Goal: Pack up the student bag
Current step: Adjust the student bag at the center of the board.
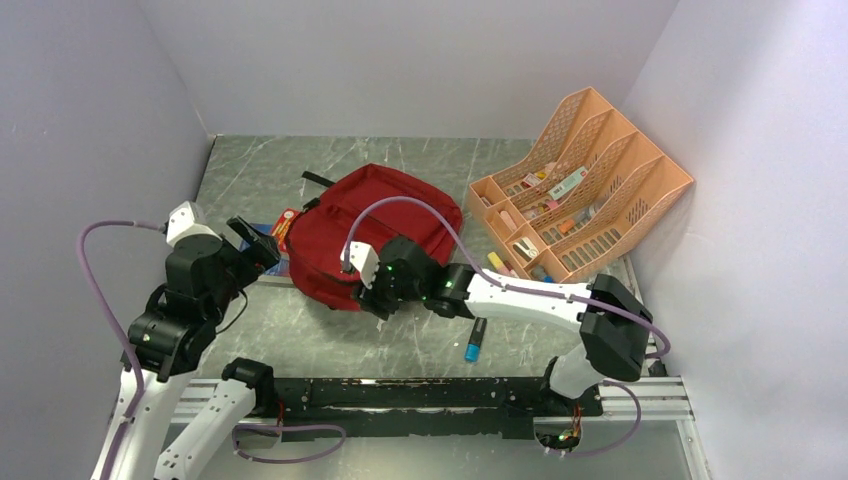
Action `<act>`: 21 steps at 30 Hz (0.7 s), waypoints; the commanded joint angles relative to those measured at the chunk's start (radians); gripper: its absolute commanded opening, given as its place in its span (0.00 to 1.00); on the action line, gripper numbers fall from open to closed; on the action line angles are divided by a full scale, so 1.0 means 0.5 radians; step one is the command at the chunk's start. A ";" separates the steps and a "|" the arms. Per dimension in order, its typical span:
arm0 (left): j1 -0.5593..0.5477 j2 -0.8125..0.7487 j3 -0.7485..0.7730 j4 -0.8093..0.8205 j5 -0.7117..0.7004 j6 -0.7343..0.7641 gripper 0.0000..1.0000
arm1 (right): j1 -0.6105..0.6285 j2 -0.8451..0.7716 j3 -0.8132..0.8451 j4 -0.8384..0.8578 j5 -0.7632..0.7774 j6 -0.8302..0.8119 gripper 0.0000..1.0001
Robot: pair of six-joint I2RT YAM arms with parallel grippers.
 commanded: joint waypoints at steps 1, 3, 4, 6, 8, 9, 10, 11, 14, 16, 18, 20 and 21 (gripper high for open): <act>0.020 0.037 -0.038 0.040 0.029 0.069 0.98 | 0.018 -0.167 -0.008 0.066 -0.297 0.205 0.54; 0.022 0.058 -0.058 0.096 0.064 0.151 0.98 | 0.019 -0.251 0.010 0.053 -0.374 0.248 0.63; 0.022 0.069 -0.062 0.117 0.080 0.197 0.98 | 0.017 -0.290 0.027 0.032 -0.393 0.259 0.66; 0.022 0.090 -0.067 0.168 0.118 0.286 0.98 | 0.017 -0.371 0.058 -0.011 -0.384 0.277 0.69; 0.022 0.100 -0.073 0.220 0.170 0.372 0.98 | 0.016 -0.459 0.066 -0.026 -0.270 0.321 0.71; 0.022 0.108 -0.079 0.243 0.196 0.407 0.98 | 0.014 -0.501 0.065 -0.027 -0.152 0.365 0.71; 0.022 0.110 -0.083 0.263 0.215 0.432 0.98 | 0.014 -0.534 0.066 -0.035 -0.005 0.422 0.72; 0.022 0.119 -0.089 0.277 0.232 0.446 0.98 | 0.013 -0.563 0.069 -0.042 0.161 0.468 0.72; 0.022 0.150 -0.104 0.292 0.256 0.452 0.98 | 0.013 -0.605 0.066 -0.091 0.630 0.580 0.72; 0.021 0.174 -0.113 0.298 0.273 0.443 0.98 | 0.012 -0.601 0.077 -0.140 0.796 0.655 0.72; 0.019 0.201 -0.128 0.302 0.292 0.427 0.98 | 0.009 -0.582 0.089 -0.185 0.879 0.728 0.72; 0.022 0.228 -0.143 0.298 0.306 0.413 0.98 | 0.007 -0.560 0.094 -0.221 0.943 0.798 0.72; 0.022 0.237 -0.149 0.290 0.305 0.405 0.98 | 0.008 -0.548 0.095 -0.232 0.967 0.829 0.72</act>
